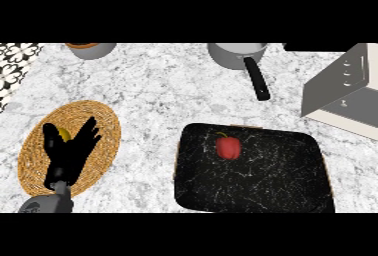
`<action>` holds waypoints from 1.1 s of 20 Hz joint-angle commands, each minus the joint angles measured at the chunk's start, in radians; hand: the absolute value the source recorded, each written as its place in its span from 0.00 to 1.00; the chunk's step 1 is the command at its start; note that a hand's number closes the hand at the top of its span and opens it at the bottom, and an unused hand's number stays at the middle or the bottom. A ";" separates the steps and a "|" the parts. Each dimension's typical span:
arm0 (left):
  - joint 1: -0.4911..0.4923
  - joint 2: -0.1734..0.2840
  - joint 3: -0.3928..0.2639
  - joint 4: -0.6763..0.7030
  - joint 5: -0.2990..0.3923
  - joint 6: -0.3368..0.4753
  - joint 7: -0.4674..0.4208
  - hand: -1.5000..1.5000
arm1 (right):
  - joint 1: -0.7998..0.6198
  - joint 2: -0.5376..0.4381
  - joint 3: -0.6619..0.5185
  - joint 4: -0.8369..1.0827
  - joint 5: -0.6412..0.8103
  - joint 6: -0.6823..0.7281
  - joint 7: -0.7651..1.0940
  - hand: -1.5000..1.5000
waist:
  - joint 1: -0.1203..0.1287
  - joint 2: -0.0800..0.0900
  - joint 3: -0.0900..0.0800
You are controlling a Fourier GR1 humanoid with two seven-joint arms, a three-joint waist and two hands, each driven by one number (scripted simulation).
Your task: Pick the squash from the tray and place it in the tiered shelf
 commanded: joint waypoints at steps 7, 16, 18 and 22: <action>0.007 -0.025 -0.012 -0.036 -0.015 0.013 0.038 0.50 | -0.155 -0.026 0.109 0.381 0.126 -0.071 -0.248 1.00 | 0.004 0.001 0.000; 0.018 -0.005 0.020 0.005 -0.012 -0.032 -0.017 0.50 | -0.254 0.016 0.166 0.502 0.201 -0.157 -0.350 1.00 | -0.002 0.000 0.000; 0.009 -0.035 0.004 -0.011 -0.042 0.022 0.009 0.50 | -0.223 0.052 0.177 0.476 0.204 -0.169 -0.366 1.00 | -0.005 -0.001 0.000; -0.007 -0.016 0.023 0.003 -0.026 -0.005 0.016 0.50 | -0.324 0.049 0.225 0.553 0.239 -0.177 -0.383 1.00 | 0.001 0.000 -0.001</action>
